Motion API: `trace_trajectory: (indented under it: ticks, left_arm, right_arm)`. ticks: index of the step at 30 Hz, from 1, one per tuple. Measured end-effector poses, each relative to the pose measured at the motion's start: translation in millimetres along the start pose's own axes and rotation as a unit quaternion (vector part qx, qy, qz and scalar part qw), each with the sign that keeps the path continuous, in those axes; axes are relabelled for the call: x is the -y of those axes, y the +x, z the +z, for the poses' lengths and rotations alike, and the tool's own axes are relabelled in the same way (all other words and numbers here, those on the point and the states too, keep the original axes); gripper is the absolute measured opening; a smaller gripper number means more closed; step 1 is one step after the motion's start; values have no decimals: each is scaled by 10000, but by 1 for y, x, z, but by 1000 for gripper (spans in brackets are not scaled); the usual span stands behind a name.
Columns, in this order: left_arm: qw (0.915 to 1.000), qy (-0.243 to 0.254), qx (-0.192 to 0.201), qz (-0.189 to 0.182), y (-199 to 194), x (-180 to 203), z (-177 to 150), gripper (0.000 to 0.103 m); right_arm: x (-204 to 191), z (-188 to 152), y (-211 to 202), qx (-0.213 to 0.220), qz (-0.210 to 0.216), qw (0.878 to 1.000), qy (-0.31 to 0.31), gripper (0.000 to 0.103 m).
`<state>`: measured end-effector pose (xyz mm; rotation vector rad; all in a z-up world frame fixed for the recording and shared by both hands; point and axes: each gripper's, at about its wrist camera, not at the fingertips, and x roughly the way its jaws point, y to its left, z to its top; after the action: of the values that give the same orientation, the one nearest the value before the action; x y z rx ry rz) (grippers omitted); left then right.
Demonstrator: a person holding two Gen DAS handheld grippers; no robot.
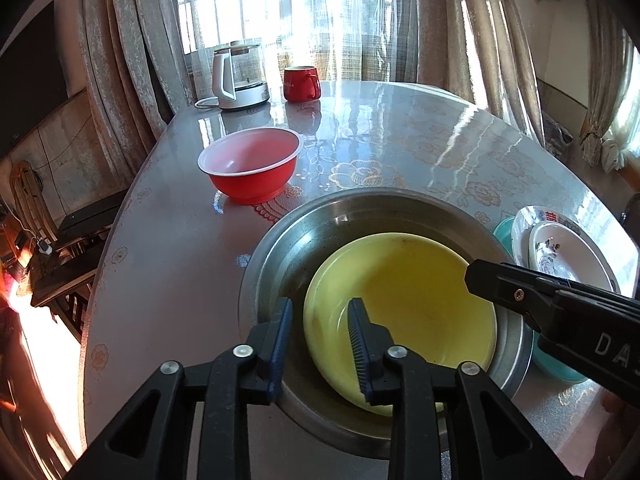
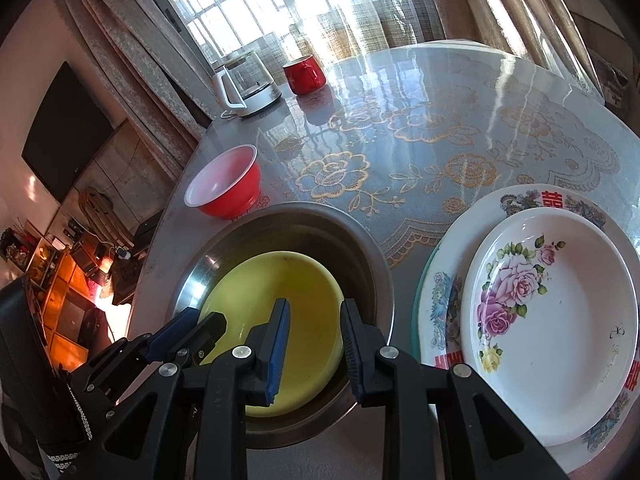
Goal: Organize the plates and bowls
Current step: 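Lower the yellow bowl into the steel bowl and open both grippers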
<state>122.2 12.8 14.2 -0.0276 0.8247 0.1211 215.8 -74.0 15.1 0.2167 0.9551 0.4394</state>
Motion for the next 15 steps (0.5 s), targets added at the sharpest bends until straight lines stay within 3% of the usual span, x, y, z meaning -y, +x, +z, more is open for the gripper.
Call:
trace_trajectory:
  ticks: [9, 15]
  left_arm:
    - [9994, -212, 246, -132, -22, -12, 9, 65]
    - [9987, -431, 273, -46, -22, -29, 17, 71]
  right_arm:
    - [5, 1, -9, 198, -34, 9998, 83, 27]
    - [7, 2, -9, 208, -51, 9997, 155, 27]
